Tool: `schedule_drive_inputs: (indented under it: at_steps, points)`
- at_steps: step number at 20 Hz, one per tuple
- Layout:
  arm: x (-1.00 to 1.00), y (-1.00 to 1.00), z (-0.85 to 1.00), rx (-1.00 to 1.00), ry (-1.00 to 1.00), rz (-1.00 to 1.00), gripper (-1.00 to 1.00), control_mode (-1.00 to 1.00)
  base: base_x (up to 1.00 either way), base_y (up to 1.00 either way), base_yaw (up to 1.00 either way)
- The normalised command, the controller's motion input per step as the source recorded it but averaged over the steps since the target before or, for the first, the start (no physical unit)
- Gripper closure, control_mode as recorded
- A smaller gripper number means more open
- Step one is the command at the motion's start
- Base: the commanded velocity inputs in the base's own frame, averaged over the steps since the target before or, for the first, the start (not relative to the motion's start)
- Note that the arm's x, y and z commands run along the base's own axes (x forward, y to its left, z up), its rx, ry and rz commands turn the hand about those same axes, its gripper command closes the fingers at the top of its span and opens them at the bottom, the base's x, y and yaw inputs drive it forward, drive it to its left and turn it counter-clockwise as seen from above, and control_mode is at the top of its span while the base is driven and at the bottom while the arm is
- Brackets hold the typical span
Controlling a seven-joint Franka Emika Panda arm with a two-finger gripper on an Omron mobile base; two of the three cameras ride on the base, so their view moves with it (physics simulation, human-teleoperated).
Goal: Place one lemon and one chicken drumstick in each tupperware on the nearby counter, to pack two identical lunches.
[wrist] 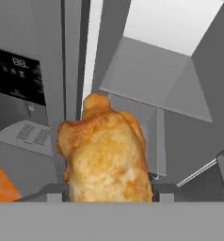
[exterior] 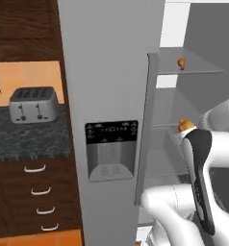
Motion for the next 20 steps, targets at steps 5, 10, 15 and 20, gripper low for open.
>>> schedule_drive_inputs:
  at_steps: [5, 10, 15, 20]
  points:
    - [0.00, 0.00, 0.00, 0.00, 0.00, 0.00, 1.00, 1.00, -1.00, 1.00, 0.00]
    - [0.00, 0.00, 0.00, 0.00, 0.00, 0.00, 1.00, 1.00, -0.70, 1.00, 0.00]
    - [0.00, 0.00, 0.00, 0.00, 0.00, 0.00, 1.00, 1.00, -0.07, 1.00, 0.00]
    - [0.00, 0.00, 0.00, 0.00, 0.00, 0.00, 1.00, 1.00, 0.01, 1.00, 0.19]
